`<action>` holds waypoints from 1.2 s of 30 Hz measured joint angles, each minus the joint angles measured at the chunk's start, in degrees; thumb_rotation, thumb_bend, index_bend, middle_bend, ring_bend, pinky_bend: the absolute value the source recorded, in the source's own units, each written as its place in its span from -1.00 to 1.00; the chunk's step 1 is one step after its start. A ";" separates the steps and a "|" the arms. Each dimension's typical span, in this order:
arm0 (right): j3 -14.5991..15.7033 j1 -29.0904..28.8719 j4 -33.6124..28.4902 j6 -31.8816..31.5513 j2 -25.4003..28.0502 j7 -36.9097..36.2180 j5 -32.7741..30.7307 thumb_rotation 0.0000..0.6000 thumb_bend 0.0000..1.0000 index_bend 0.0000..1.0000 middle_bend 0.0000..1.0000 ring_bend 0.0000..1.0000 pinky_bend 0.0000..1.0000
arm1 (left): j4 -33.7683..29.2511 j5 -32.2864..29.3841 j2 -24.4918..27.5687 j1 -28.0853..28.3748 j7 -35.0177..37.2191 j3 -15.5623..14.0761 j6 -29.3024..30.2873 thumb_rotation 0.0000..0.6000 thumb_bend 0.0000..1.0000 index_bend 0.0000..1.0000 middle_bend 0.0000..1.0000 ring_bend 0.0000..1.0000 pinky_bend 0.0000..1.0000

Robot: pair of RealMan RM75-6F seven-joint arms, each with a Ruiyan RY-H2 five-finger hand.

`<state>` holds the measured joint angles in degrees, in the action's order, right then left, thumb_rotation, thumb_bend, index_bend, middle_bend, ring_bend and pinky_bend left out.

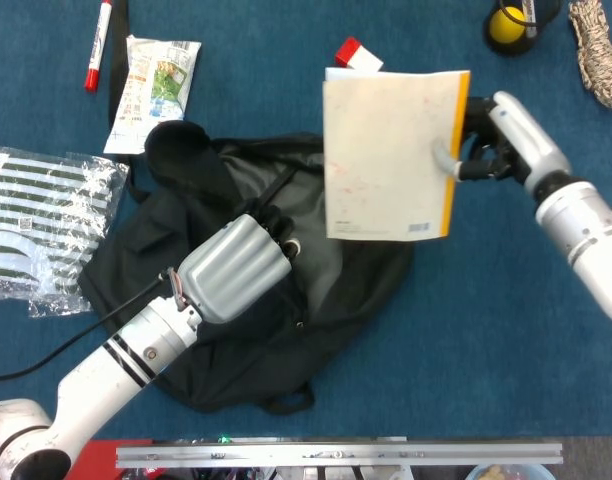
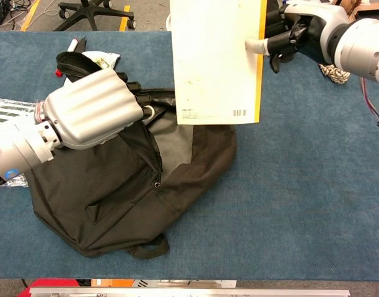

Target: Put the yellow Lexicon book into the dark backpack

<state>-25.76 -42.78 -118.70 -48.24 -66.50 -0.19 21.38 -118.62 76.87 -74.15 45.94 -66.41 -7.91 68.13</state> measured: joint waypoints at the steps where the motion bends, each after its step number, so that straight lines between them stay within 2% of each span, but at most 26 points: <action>1: 0.17 -0.52 0.25 -0.21 -0.71 -0.26 -0.22 1.00 -0.08 0.63 0.27 0.12 0.41 | -0.23 0.22 0.18 -0.24 -0.23 -0.01 0.06 1.00 -0.32 -0.15 -0.26 -0.30 -0.10; 16: 3.80 -5.87 8.08 -1.22 -10.62 -2.57 -6.93 1.00 -0.08 0.63 0.27 0.12 0.41 | -1.96 1.36 1.52 -2.83 -2.25 1.02 -0.45 1.00 -0.32 -0.15 -0.26 -0.30 -0.10; 31: 3.78 -11.71 14.94 -1.41 -19.41 -2.93 -19.63 1.00 -0.08 0.64 0.27 0.12 0.41 | -2.48 2.92 2.43 -5.41 -3.13 1.49 -0.36 1.00 -0.32 -0.15 -0.26 -0.30 -0.10; 36: 3.82 -13.08 17.09 -1.36 -22.30 -2.28 -21.45 1.00 -0.08 0.64 0.27 0.12 0.41 | -2.78 3.30 2.43 -5.96 -3.30 1.78 -0.59 1.00 -0.32 -0.15 -0.26 -0.30 -0.10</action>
<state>-21.94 -55.86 -101.61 -49.60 -88.81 -2.47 -0.07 -121.39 80.17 -71.72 39.98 -69.71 -6.12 67.54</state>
